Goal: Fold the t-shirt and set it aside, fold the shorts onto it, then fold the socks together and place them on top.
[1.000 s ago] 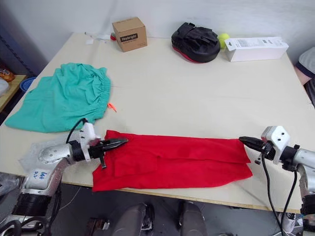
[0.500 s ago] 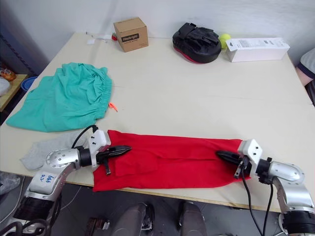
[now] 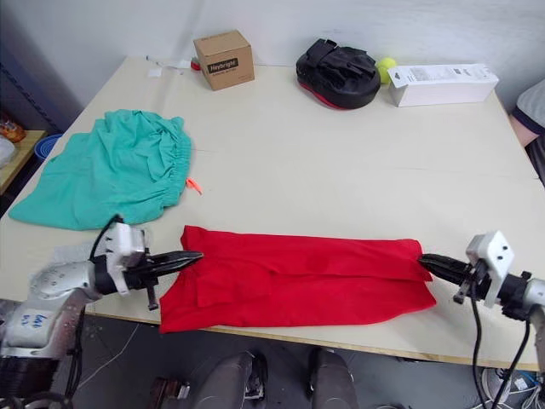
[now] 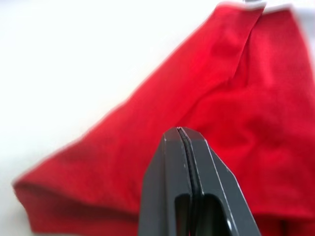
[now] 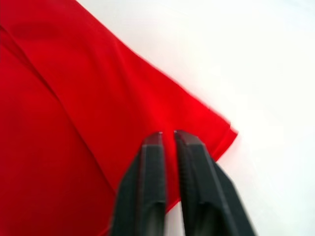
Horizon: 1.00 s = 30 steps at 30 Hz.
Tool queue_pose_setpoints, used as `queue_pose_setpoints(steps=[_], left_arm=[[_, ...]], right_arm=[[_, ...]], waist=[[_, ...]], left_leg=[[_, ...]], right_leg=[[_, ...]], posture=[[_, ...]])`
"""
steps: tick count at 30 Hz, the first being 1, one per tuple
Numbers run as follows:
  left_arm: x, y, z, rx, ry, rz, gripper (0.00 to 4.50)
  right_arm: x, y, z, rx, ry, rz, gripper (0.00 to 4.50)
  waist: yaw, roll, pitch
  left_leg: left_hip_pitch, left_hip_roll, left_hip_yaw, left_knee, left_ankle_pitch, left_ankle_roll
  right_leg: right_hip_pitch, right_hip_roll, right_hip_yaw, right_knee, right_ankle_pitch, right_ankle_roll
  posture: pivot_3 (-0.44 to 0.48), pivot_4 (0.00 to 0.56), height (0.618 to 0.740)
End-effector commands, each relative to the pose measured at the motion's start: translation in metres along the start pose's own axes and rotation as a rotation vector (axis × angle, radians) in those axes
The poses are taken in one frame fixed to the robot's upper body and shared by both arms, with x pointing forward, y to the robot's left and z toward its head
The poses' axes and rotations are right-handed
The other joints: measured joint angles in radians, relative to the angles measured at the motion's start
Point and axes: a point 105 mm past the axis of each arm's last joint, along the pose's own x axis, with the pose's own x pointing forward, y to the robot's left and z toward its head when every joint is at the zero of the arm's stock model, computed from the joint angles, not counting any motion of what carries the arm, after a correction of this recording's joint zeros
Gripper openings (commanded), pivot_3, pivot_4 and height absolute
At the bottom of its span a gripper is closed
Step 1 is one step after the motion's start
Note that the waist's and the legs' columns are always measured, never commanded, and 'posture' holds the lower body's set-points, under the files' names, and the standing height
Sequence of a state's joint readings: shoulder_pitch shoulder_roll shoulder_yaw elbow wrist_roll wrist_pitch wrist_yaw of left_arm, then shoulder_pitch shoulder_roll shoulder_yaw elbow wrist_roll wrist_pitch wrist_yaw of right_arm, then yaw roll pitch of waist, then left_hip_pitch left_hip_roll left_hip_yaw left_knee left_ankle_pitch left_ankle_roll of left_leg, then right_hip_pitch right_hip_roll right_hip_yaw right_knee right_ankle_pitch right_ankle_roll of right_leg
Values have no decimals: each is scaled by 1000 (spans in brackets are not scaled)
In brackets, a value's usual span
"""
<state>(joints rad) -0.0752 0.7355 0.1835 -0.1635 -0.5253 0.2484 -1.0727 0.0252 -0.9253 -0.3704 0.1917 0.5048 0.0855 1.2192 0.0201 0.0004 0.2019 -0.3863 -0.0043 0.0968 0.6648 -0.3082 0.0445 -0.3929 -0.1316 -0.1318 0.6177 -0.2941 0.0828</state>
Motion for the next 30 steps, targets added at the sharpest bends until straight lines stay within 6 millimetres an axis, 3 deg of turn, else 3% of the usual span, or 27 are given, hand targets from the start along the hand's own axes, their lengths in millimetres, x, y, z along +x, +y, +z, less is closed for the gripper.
queue_pose_setpoints(steps=[1, 6, 8, 10, 12, 17, 25, 28, 30], left_arm=[[-12, -7, 25, 36, -10, -56, 845], [-26, -18, 30, 62, 46, -92, 2458], [-31, -16, 27, 54, 54, -77, 3171], [-29, -15, 28, 52, 43, -68, 3790], [-23, -17, 33, 69, 19, -83, 4463], [-12, -26, 36, 61, -12, -147, 4463], [-5, -31, 39, 70, -32, -140, 4463], [-5, -33, 39, 65, -35, -137, 4500], [-4, -33, 39, 65, -36, -134, 4500]], right_arm=[[-12, 2, 24, -56, -9, 35, 1543], [-19, 8, 28, -125, 55, 96, 3343], [-13, 9, 24, -151, 90, 113, 4110], [-5, 9, 22, -173, 115, 136, 4500], [10, 9, 24, -196, 142, 168, 4500], [38, -7, 22, -232, 275, 185, 4500], [50, -27, 14, -261, 456, 225, 4500], [48, -23, 14, -205, 507, 300, 3850], [52, -23, 16, -202, 514, 327, 3134]], waist=[[1, 0, 0], [2, 0, 0], [2, 0, 0], [2, 0, 0], [-1, 0, 0], [-8, 1, 1], [-10, 2, 1], [-15, 2, 1], [-19, 2, 1]], left_leg=[[0, 0, 0, 0, 0, 0], [0, 0, 0, 0, -1, 0], [0, 0, 0, 0, -1, 0], [0, 0, 0, 0, -1, 0], [0, 0, 0, 0, -1, 0], [-1, 0, 0, 0, -1, -1], [-2, 0, 1, 0, 2, 5], [-2, 0, 1, 0, 3, 5], [-2, 0, 1, 0, 3, 5]], right_leg=[[0, 0, 0, 0, 0, 0], [0, 0, 0, -2, 0, 0], [0, 0, 0, -2, 0, 0], [0, 0, 0, -2, 0, 0], [0, 0, 0, -2, 0, 0], [-1, 0, 0, -1, 0, 0], [-1, 1, -1, -2, 0, 0], [-1, 1, -1, -1, 0, 0], [-1, 1, -1, -1, 0, 0]], posture=[[0, 150, 740], [0, 150, 740], [0, 150, 740], [0, 150, 740], [0, 150, 740], [0, 150, 740], [0, 150, 740], [0, 150, 740], [0, 150, 740]])
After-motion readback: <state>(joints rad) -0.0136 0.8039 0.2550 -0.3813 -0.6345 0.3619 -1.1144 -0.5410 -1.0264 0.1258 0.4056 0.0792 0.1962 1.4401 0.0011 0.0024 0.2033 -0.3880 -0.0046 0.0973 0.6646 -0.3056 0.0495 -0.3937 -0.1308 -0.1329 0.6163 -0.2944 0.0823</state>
